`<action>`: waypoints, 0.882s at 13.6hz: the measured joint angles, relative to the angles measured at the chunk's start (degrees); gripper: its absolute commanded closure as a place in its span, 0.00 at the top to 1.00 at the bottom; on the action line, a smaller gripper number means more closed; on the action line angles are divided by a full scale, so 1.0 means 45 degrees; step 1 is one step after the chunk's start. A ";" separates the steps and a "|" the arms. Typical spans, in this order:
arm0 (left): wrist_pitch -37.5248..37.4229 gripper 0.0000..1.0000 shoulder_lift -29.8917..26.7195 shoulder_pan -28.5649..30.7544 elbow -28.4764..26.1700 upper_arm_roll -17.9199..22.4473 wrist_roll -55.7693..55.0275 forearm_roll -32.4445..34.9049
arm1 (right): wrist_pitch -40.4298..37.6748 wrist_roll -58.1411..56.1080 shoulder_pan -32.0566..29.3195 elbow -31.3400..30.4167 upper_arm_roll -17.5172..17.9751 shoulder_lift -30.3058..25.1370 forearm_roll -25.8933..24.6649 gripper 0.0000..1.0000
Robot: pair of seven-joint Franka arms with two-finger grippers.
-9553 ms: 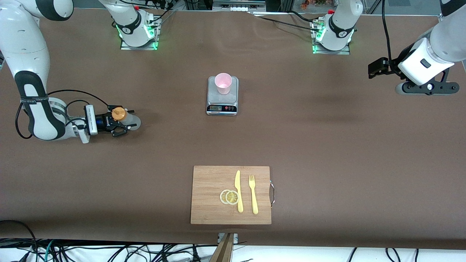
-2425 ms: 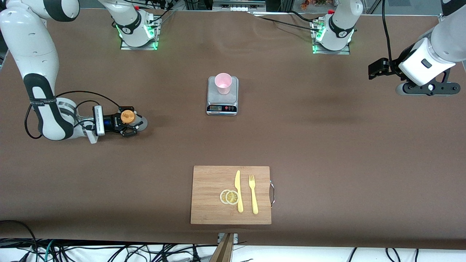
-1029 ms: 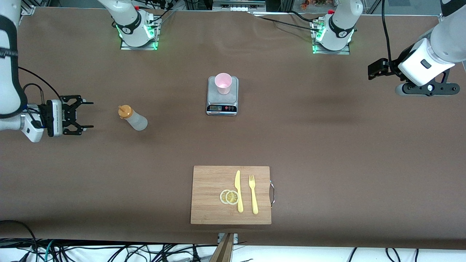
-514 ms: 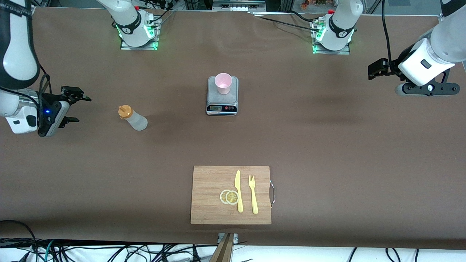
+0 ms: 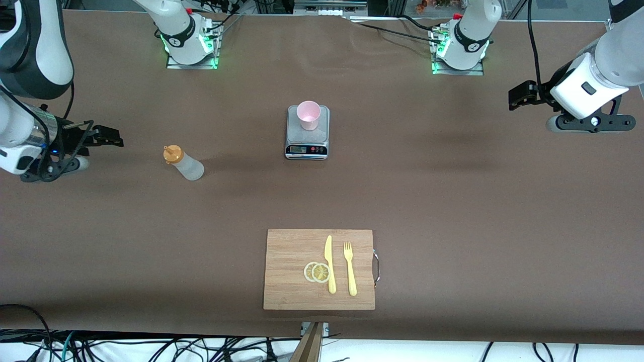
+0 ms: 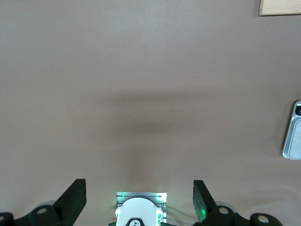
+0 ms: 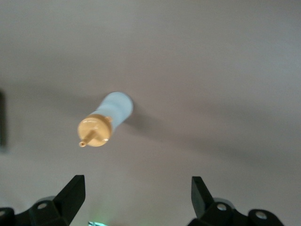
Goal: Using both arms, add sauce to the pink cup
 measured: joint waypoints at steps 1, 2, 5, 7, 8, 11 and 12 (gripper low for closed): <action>0.0000 1.00 0.0000 0.0000 0.0000 0.0000 0.0000 0.0000 | -0.0001 0.0822 0.0006 0.0008 0.0067 -0.0163 -0.0495 1.00; 0.0000 1.00 0.0001 0.0000 0.0001 0.0000 0.0000 0.0000 | -0.0002 0.1392 0.0015 0.0036 0.0131 -0.0326 -0.0852 1.00; 0.0000 1.00 0.0005 0.0000 0.0004 0.0000 0.0000 0.0000 | -0.0291 0.2232 -0.0019 0.0448 0.0139 -0.0913 -0.1069 1.00; 0.0000 1.00 0.0006 0.0000 0.0004 0.0000 0.0000 0.0000 | -0.1186 0.3232 -0.0082 0.1064 0.0013 -0.1178 -0.1071 1.00; 0.0000 1.00 0.0006 0.0000 0.0005 0.0000 0.0000 0.0000 | -0.1524 0.3586 -0.0105 0.1396 -0.0091 -0.1240 -0.0970 1.00; 0.0000 1.00 0.0007 0.0000 0.0006 0.0000 0.0000 0.0000 | -0.2105 0.3936 -0.0117 0.2096 -0.0504 -0.1288 -0.0150 1.00; 0.0000 1.00 0.0007 0.0000 0.0006 0.0000 0.0000 0.0000 | -0.2176 0.3938 -0.0119 0.2159 -0.0622 -0.1288 -0.0051 1.00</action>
